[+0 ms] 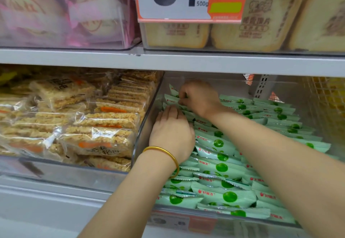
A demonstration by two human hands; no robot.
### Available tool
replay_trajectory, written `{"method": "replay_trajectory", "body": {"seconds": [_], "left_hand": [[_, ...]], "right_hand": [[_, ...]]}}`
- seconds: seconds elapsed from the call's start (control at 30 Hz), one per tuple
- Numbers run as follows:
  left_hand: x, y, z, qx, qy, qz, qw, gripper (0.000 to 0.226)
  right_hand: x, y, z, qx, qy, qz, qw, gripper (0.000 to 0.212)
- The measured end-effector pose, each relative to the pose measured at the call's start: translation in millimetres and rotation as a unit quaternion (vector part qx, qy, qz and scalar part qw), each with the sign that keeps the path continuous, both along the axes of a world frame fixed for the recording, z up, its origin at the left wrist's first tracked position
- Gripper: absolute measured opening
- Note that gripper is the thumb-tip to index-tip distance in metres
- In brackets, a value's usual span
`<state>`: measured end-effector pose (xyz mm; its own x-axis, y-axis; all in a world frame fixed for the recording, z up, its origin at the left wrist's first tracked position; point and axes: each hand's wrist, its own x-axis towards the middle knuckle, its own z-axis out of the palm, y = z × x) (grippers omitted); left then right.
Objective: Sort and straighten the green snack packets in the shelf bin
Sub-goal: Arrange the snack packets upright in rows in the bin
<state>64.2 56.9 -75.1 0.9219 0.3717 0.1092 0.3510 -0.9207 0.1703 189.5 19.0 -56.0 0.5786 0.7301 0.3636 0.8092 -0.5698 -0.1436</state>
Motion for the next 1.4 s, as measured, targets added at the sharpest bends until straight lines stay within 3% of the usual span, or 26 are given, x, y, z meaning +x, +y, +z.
{"method": "replay_trajectory", "body": {"seconds": [0.27,0.5,0.63,0.7,0.8,0.9,1.07,1.23,1.4], "left_hand": [[-5.1,-3.5,3.2,-0.018,-0.001,0.01,1.0,0.043],[-6.4,-4.4,8.6,-0.041,0.003,0.014,0.999,0.046],[-5.6,-4.8,7.7,-0.052,0.01,0.018,0.998,0.049],[-4.6,-3.9,6.6,-0.043,0.012,0.015,0.999,0.05],[-0.1,1.4,6.7,-0.022,0.004,0.015,1.0,0.054],[14.9,5.7,10.8,-0.001,0.011,0.012,1.0,0.059],[42.0,11.7,10.9,-0.013,0.096,0.006,0.995,0.061],[48.6,15.7,11.3,-0.01,0.161,0.035,0.986,0.067],[46.7,11.0,10.5,0.014,0.125,0.026,0.992,0.06]], "right_hand": [[2.5,-2.5,6.0,-0.074,0.022,0.039,0.996,0.008],[2.8,-9.8,-8.6,0.002,0.014,0.033,0.999,0.013],[3.2,-2.9,-2.9,-0.069,0.051,0.045,0.995,0.007],[2.7,-12.0,4.0,-0.008,0.107,0.039,0.993,0.01],[-5.1,-44.0,13.2,0.094,0.098,-0.017,0.991,0.023],[-23.5,-81.6,14.2,0.079,0.137,-0.052,0.986,0.034],[-53.0,-123.3,9.2,0.104,0.155,-0.068,0.98,0.042],[-54.8,-137.6,4.0,0.124,0.159,-0.079,0.976,0.039],[-55.7,-145.3,3.4,0.128,0.16,-0.077,0.976,0.038]]}}
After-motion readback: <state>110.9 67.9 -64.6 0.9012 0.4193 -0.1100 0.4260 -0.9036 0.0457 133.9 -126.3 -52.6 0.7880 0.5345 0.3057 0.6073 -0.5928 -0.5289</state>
